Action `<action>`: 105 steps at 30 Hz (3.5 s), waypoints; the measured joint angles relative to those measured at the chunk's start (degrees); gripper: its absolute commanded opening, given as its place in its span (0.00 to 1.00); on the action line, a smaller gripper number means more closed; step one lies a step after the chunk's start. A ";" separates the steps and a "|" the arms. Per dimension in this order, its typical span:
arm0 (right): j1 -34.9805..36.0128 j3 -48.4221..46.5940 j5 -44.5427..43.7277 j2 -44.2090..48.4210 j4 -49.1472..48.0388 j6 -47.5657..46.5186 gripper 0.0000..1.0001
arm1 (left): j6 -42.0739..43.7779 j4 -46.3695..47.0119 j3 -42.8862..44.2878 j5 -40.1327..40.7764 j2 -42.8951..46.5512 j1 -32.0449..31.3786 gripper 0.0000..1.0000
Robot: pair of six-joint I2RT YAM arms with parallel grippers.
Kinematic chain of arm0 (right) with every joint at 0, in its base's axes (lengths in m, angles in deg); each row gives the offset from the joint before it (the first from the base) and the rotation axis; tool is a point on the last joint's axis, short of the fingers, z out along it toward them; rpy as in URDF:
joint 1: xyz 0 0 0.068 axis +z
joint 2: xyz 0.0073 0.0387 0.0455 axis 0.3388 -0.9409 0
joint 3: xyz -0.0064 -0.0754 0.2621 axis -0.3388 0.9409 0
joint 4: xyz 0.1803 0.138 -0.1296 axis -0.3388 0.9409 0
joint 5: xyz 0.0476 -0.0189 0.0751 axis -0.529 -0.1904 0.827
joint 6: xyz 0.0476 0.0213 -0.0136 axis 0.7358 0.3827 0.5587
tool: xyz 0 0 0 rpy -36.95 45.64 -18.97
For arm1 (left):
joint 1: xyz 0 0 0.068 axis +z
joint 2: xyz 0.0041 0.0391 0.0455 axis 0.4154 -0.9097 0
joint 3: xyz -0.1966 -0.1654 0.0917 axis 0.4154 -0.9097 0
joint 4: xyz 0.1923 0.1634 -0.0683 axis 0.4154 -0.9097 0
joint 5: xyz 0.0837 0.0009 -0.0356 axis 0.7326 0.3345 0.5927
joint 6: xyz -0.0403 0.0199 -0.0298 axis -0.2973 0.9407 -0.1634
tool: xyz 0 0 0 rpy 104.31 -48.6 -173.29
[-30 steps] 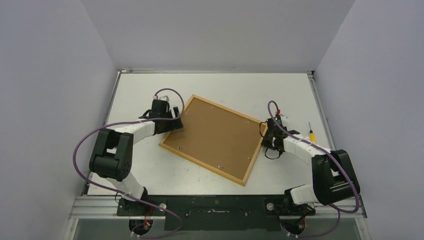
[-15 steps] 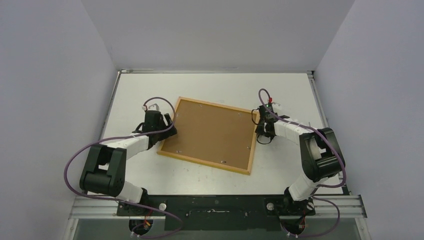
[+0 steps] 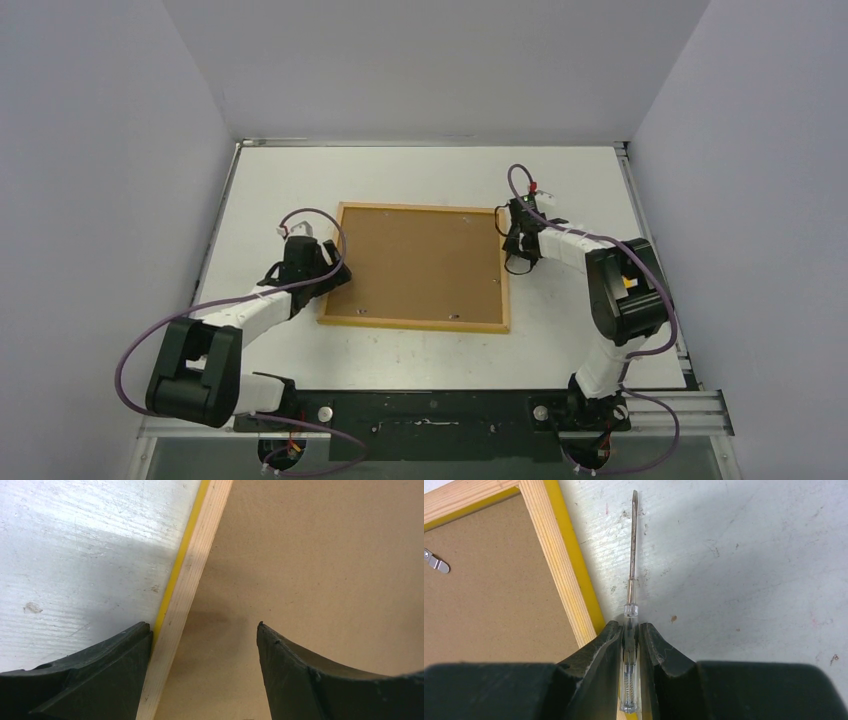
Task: Take the photo out of the frame
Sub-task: Adjust the photo frame at the center of the board, then adjust the screwdriver, then release the photo frame item from the photo frame.
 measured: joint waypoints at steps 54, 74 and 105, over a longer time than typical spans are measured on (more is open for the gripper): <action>23.71 2.38 42.62 15.06 -2.05 -16.59 0.05 | -4.13 0.31 9.70 -16.92 1.33 -17.66 0.78; 17.77 3.45 42.88 18.73 -7.37 -11.10 0.05 | -8.50 8.26 8.00 -16.37 -0.96 -18.75 0.76; 11.98 0.79 13.05 22.97 9.86 -12.24 0.05 | -0.26 -8.98 6.49 4.35 12.76 -14.51 0.97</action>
